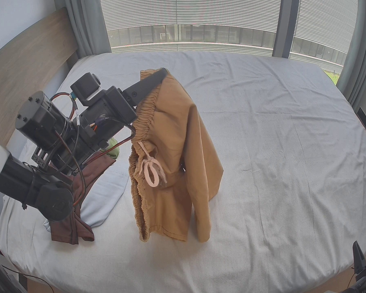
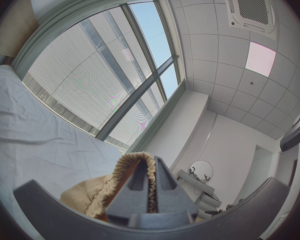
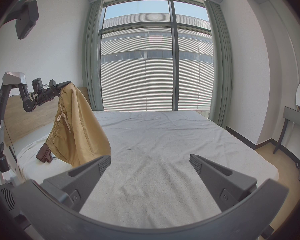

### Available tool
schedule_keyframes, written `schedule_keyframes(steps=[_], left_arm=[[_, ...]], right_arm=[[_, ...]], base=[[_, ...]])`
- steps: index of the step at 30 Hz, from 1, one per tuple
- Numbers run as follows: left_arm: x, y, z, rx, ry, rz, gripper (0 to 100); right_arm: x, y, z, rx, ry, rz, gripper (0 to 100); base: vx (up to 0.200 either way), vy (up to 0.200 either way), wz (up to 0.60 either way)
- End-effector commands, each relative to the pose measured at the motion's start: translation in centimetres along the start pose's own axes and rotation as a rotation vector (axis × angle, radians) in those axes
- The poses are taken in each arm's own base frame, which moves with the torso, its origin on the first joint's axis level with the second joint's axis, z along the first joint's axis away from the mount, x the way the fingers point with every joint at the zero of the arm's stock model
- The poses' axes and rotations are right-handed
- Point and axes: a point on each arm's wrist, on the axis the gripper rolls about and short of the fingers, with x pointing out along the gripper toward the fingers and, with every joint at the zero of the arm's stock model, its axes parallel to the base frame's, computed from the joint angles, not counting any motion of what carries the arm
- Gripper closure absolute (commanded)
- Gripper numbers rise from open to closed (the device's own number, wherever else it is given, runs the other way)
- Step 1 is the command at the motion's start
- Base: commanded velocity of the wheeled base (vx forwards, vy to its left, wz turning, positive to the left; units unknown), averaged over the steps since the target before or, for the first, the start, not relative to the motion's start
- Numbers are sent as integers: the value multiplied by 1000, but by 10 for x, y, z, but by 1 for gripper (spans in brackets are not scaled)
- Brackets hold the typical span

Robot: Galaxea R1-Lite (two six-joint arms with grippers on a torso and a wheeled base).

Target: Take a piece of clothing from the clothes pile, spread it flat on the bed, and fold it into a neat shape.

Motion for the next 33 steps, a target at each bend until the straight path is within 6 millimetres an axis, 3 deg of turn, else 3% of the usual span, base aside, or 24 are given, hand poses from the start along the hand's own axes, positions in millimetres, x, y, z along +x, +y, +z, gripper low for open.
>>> schedule_keyframes(steps=[1,5,6,8,9,11,13,16,19,22,27,33], left_arm=[[0,4,-3,-3,4,9,100],[1,5,-2,-2,2,10,100],[1,5,-2,0,2,10,100],[1,5,-2,1,-1,12,100],[1,5,-2,0,-2,11,100],[1,4,-2,1,-2,7,100],[1,3,-1,2,-3,6,100],[1,3,1,7,-8,6,100],[1,3,1,8,-8,6,100],[1,3,2,11,-10,4,100],[2,2,4,18,-17,-2,100],[2,2,4,20,-15,0,100]], right_arm=[[0,0,-5,-1,1,2,0],[0,0,-4,4,-13,10,0],[-4,0,13,17,-103,10,0],[-15,1,66,34,-292,2,0],[-15,1,94,30,-310,2,0],[-7,1,122,25,-298,19,0],[-1,1,126,30,-274,45,0],[42,3,128,122,-72,207,0],[61,10,136,253,-15,334,0],[93,29,150,366,46,503,0],[141,49,147,358,118,554,0],[173,63,145,359,135,633,0]], base=[[0,0,0],[0,0,0],[0,0,0],[0,0,0],[0,0,0],[0,0,0],[0,0,0],[0,0,0],[0,0,0],[0,0,0],[0,0,0],[0,0,0]])
